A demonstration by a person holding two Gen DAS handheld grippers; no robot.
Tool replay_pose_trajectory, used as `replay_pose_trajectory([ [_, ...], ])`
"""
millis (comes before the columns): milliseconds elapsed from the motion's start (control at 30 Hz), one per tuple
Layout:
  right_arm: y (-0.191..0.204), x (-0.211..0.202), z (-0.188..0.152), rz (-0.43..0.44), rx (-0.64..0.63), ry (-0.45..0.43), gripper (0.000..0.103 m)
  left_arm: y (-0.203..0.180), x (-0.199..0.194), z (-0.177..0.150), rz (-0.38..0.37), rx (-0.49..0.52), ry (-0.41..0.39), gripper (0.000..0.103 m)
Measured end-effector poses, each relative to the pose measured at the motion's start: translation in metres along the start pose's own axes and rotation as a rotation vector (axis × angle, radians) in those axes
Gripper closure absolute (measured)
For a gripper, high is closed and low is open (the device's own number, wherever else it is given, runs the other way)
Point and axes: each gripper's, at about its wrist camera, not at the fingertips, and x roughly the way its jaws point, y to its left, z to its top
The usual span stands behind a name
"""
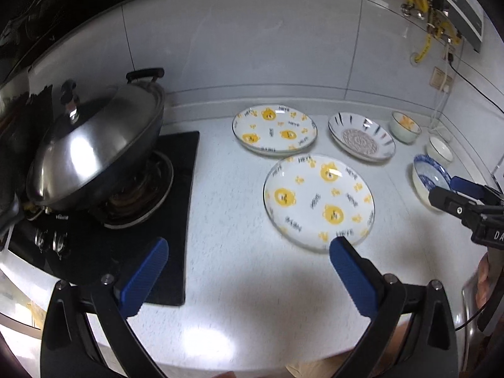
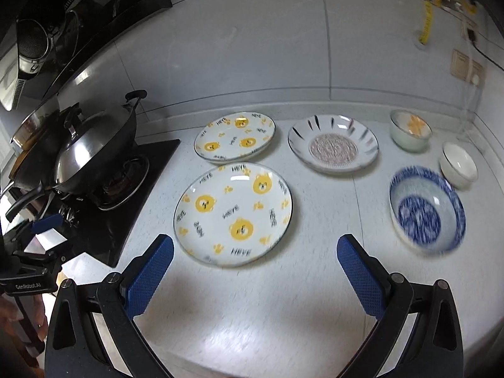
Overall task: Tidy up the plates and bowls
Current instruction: 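Reach the right gripper to the larger bear-print plate and grasp its rim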
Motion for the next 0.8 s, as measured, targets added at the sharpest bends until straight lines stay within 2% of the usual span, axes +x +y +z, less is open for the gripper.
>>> replay_pose_trajectory([
  [167,-0.013,0.024,0.04,0.047,-0.055,0.002,0.001,-0.021,0.019,0.034,0.037,-0.019,-0.009,0.0],
  [300,-0.02,0.044,0.055,0.078,-0.085,0.029,0.001,-0.032,0.04,0.051,0.053,-0.028,0.01,0.0],
  [533,-0.03,0.08,0.059,0.086,-0.088,0.106,0.001,-0.033,0.077,0.061,0.035,-0.017,0.063,0.0],
  [800,-0.029,0.091,0.069,0.036,-0.062,0.116,0.001,-0.024,0.099,0.08,-0.016,0.021,0.046,0.0],
])
